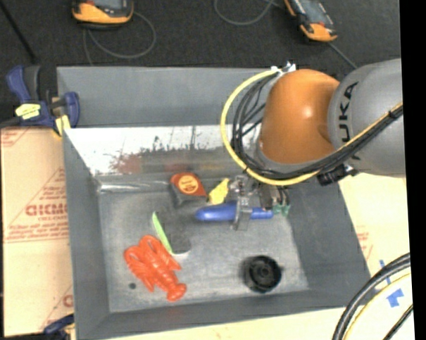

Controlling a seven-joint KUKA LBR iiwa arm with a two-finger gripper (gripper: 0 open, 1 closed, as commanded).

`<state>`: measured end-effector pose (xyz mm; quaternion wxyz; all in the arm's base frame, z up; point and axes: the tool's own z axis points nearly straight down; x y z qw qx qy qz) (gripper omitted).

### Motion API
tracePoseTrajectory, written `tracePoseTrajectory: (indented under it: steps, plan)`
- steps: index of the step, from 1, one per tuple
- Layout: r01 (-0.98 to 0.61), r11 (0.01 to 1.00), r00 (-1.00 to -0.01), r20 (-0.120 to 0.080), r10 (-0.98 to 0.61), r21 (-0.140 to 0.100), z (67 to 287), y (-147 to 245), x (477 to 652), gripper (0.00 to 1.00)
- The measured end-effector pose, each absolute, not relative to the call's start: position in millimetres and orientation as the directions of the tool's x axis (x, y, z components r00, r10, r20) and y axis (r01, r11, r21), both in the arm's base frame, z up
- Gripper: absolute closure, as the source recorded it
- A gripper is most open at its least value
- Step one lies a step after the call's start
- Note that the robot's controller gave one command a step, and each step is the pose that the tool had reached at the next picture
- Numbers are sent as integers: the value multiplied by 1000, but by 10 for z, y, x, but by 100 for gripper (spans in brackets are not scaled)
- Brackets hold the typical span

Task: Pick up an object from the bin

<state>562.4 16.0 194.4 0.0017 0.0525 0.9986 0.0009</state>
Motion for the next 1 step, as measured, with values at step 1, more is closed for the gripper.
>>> tracePoseTrajectory:
  steps: [1]
  plan:
    - [113, 994, -994, 2, 113, 1, 2300, 127, 5811, 100]
